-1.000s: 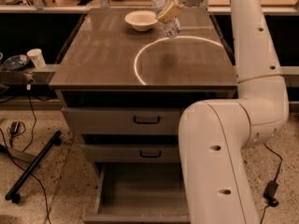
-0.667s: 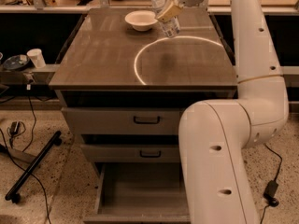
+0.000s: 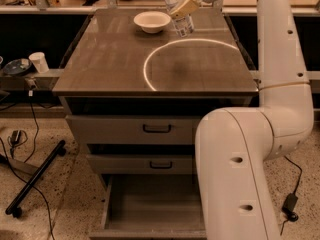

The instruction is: Place blue plastic bottle into bottom drawer

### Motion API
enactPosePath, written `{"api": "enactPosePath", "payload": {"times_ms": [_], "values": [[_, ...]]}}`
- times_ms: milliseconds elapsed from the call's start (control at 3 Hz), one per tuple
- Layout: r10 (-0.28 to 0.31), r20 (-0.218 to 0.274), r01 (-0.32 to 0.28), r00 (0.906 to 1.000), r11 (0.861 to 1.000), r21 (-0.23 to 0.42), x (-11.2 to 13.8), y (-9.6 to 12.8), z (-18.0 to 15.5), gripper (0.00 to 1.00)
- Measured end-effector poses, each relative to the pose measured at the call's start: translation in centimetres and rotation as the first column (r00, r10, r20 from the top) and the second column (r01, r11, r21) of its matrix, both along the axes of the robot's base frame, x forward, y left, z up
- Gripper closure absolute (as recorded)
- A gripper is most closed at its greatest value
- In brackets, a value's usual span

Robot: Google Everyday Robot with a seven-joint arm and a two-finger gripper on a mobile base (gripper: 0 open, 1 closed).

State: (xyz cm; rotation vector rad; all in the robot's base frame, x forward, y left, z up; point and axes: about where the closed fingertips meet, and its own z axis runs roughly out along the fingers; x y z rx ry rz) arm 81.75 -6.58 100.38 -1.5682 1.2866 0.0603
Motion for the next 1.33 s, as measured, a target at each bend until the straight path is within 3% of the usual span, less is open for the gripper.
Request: {"api": "enactPosePath", "payload": {"times_ms": [333, 667, 1333], "values": [[-0.017, 0.007, 0.016, 0.9998, 0.997, 0.075, 0.2, -1.1, 0.7, 1.0], [-0.066, 0.029, 0.062, 0.9974, 0.991, 0.122, 0.3, -3.8, 2.1, 1.0], [-0.079, 0.032, 0.074, 0.9964, 0.99, 0.119, 0.3, -4.1, 2.2, 1.0]]}}
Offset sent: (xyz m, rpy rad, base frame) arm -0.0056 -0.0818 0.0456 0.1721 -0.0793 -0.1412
